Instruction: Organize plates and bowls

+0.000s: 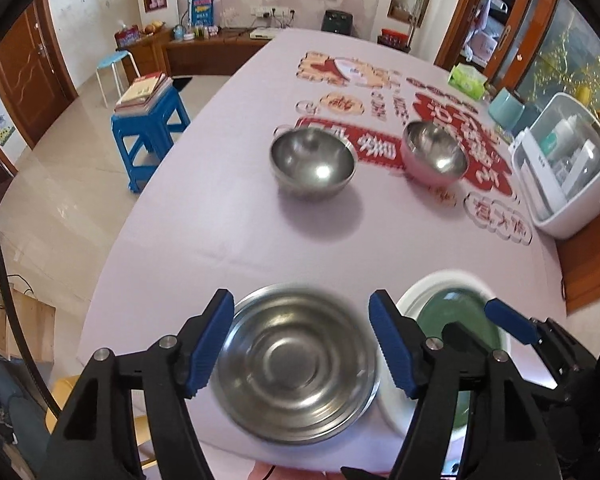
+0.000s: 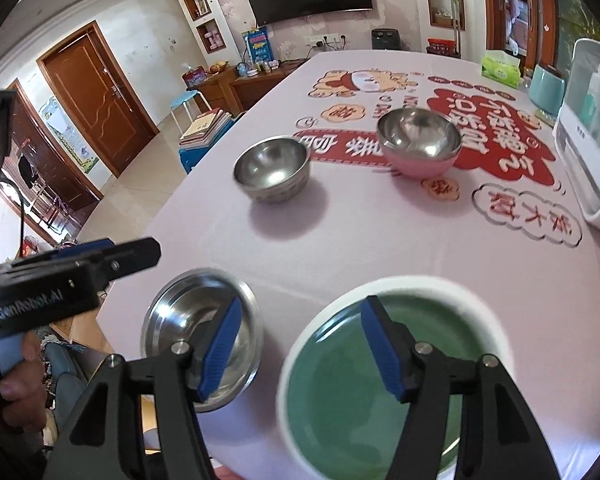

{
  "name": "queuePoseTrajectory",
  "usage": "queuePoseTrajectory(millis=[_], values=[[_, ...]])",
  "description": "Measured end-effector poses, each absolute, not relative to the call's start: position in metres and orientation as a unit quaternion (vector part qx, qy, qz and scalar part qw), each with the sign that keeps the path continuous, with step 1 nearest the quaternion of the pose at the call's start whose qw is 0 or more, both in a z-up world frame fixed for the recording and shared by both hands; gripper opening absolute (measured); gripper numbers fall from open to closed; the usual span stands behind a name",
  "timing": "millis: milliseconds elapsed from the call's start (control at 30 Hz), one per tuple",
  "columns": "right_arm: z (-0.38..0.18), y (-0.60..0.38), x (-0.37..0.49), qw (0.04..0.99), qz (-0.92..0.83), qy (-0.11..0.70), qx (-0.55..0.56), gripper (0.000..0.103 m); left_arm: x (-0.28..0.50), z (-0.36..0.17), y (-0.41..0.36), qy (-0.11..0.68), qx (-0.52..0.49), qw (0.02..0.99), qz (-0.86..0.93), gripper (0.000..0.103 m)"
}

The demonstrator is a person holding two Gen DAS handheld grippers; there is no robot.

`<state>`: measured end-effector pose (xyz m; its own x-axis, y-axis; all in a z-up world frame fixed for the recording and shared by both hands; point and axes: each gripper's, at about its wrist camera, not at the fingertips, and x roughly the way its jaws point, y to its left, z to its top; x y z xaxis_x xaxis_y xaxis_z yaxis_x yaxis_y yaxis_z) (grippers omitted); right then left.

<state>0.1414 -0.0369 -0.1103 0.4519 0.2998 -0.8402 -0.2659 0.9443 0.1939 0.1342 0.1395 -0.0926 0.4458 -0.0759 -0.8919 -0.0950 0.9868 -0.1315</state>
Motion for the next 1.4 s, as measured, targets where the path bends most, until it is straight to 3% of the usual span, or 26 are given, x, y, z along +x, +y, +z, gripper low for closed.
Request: queuePoseTrajectory(millis=[200,700,1400], values=[[-0.103,-0.069,0.175,0.853,0.164,0.495,0.023,0.064,0.165,-0.077,0.106,0.512,-0.083,0.855,0.011,0.076],[-0.112,-0.145,0.277,0.861,0.153,0.483,0.032,0.066,0.249,-0.087,0.044,0.510,-0.103,0.853,0.035,0.076],[-0.180,-0.188,0.372,0.831,0.156,0.523,0.106,0.066,0.353,-0.166,-0.011,0.578,-0.129,0.805,0.041,0.076]])
